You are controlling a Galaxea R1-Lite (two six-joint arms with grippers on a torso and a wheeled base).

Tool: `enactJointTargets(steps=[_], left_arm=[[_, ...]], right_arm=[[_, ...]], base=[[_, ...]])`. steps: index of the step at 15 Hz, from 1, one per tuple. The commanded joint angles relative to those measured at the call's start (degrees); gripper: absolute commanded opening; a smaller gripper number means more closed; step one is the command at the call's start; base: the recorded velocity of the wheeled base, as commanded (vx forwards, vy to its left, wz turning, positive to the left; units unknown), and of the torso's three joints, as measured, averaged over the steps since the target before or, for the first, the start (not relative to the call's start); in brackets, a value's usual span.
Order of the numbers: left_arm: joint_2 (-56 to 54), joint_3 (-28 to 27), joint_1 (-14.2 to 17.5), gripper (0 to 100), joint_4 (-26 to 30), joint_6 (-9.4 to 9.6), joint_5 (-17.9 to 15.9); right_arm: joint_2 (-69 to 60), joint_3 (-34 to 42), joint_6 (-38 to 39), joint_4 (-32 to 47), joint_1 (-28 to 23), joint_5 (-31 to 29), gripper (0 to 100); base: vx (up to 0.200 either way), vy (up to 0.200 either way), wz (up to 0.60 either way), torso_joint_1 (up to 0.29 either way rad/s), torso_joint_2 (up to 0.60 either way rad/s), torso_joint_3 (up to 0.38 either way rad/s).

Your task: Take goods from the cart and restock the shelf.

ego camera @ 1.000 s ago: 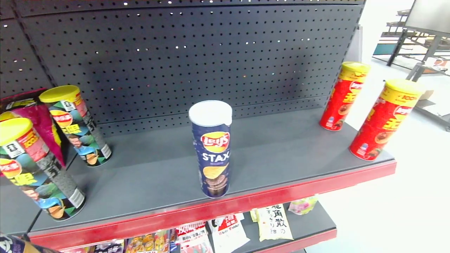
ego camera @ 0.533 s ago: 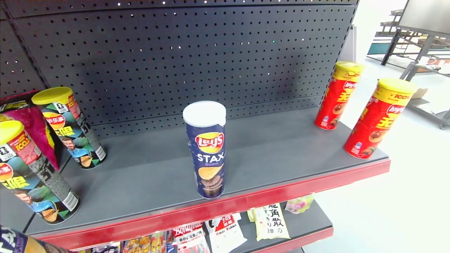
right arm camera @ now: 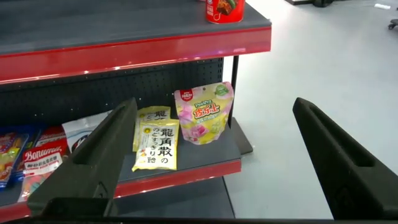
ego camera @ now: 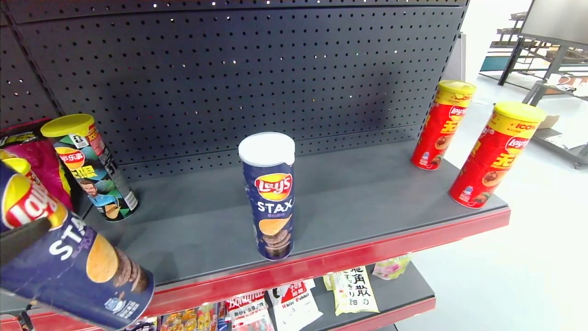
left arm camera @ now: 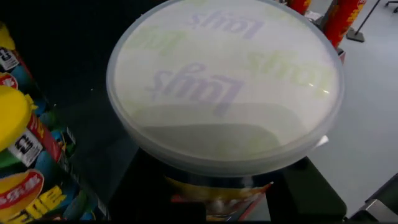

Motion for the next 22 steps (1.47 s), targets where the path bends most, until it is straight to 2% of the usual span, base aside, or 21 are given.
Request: enactJointTargets(steps=[1, 3, 4, 5, 6, 8, 11, 14, 15, 17, 20, 22], left_arm=[[10.02, -0.38, -0.01, 0, -5.14, 0.18, -0.31], [16.62, -0.65, -2.47, 0, -11.73, 0.89, 0.21], [20.57, -1.35, -2.56, 0, -15.86, 0.98, 0.39], [23.21, -2.32, -2.56, 0, -17.70, 0.98, 0.48], [28.92, -5.92, -4.41, 0, -20.34, 0.98, 1.09], [35.07, -11.02, -7.13, 0, -20.69, 0.98, 4.26], [42.46, -18.31, -10.56, 0, -20.61, 0.98, 4.78], [49.22, -24.20, -10.65, 0, -20.61, 0.98, 5.75], [52.83, -26.66, -11.08, 0, -20.69, 1.15, 7.33], [56.52, -29.39, -12.49, 0, -20.69, 1.06, 9.79], [59.77, -33.08, -14.69, 0, -21.04, 1.06, 10.85], [61.97, -34.22, -14.95, 0, -22.45, 0.98, 12.08]], right_arm=[[-0.02, 0.01, -0.01, -0.02, -0.01, 0.02, 100], [-0.02, 0.01, -0.01, -0.02, -0.01, 0.02, 100], [-0.02, 0.01, -0.01, -0.02, -0.01, 0.02, 100], [-0.02, 0.01, -0.01, -0.02, -0.01, 0.02, 100], [-0.02, 0.01, -0.01, -0.02, -0.01, 0.02, 100], [-0.02, 0.01, -0.01, -0.02, -0.01, 0.02, 100], [-0.02, 0.01, -0.01, -0.02, -0.01, 0.02, 100], [-0.02, 0.01, -0.01, -0.02, -0.01, 0.02, 100], [-0.02, 0.01, -0.01, -0.02, -0.01, 0.02, 100], [-0.02, 0.01, -0.01, -0.02, -0.01, 0.02, 100], [-0.02, 0.01, -0.01, -0.02, -0.01, 0.02, 100], [-0.02, 0.01, -0.01, -0.02, -0.01, 0.02, 100]], base=[[0.000, 0.000, 0.00, 0.000, 0.00, 0.000], [0.000, 0.000, 0.00, 0.000, 0.00, 0.000], [0.000, 0.000, 0.00, 0.000, 0.00, 0.000], [0.000, 0.000, 0.00, 0.000, 0.00, 0.000], [0.000, 0.000, 0.00, 0.000, 0.00, 0.000], [0.000, 0.000, 0.00, 0.000, 0.00, 0.000], [0.000, 0.000, 0.00, 0.000, 0.00, 0.000], [0.000, 0.000, 0.00, 0.000, 0.00, 0.000], [0.000, 0.000, 0.00, 0.000, 0.00, 0.000], [0.000, 0.000, 0.00, 0.000, 0.00, 0.000], [0.000, 0.000, 0.00, 0.000, 0.00, 0.000], [0.000, 0.000, 0.00, 0.000, 0.00, 0.000]])
